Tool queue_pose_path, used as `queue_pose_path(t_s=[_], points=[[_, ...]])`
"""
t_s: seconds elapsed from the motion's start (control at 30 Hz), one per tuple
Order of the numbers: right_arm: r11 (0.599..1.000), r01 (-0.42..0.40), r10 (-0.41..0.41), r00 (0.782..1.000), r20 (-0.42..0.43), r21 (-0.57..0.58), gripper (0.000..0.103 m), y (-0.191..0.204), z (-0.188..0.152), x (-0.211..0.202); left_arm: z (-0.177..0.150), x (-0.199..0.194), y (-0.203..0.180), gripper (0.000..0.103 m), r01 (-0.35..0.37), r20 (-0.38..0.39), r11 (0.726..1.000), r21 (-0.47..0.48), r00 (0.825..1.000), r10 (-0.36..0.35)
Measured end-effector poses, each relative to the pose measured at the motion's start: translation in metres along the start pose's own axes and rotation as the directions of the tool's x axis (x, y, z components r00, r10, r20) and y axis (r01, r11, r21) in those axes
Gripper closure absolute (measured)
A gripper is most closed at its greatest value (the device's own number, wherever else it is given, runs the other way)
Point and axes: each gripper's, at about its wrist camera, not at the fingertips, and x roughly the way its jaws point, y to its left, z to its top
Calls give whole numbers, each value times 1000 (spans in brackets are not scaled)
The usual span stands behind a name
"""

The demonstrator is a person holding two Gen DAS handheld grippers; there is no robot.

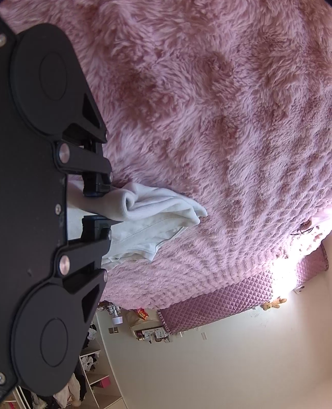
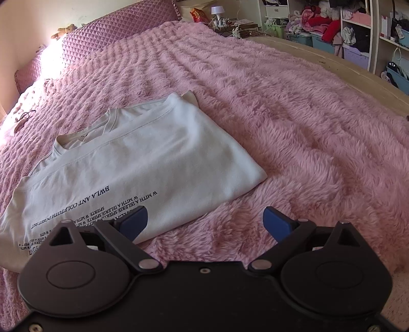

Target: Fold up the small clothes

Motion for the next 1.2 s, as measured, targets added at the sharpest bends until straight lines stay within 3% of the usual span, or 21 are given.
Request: queue_pose_path(t_s=[0.2, 0.43, 0.5, 0.63, 0.73, 0.83, 0.9, 0.93, 1.0, 1.03, 1.1, 1.13, 1.2], points=[[1000, -4, 4, 1000, -11, 26, 5, -6, 0, 3, -13, 8, -34, 95, 111, -60, 994, 14, 992, -110], [998, -13, 13, 1000, -7, 55, 5, -20, 6, 6, -55, 40, -102, 95, 251, -205, 963, 101, 952, -227], [997, -16, 17, 1000, -13, 77, 5, -28, 8, 7, -74, 53, -124, 95, 297, -262, 947, 122, 930, -258], [991, -16, 14, 1000, 13, 130, 5, -49, 14, 1, -135, 88, -155, 94, 364, -419, 920, 147, 865, -276], [988, 13, -15, 1000, 18, 152, 5, -64, 19, 1, -187, 124, -150, 94, 350, -526, 924, 155, 821, -223], [982, 25, -28, 999, 16, 187, 5, -77, 21, -1, -240, 165, -131, 89, 279, -608, 928, 247, 790, -76], [981, 15, -19, 1000, 19, 192, 5, -81, 22, -3, -248, 169, -126, 83, 284, -601, 919, 272, 796, -69], [982, 7, -12, 999, 30, 188, 5, -81, 22, -6, -246, 166, -128, 78, 295, -607, 917, 267, 791, -78], [985, -13, 3, 998, 58, 171, 5, -80, 21, -9, -234, 159, -137, 47, 340, -657, 913, 223, 745, -117], [987, -30, 18, 997, 74, 156, 5, -78, 22, -9, -228, 152, -140, 47, 358, -668, 909, 214, 733, -132], [990, -81, 70, 993, 95, 114, 5, -71, 26, -8, -209, 128, -148, 44, 402, -658, 882, 245, 737, -153], [988, -124, 113, 987, 112, 94, 5, -68, 29, -6, -197, 115, -148, 43, 409, -639, 874, 263, 753, -160], [978, -201, 192, 973, 124, 61, 6, -62, 34, 3, -171, 93, -139, 39, 387, -570, 873, 297, 805, -163]])
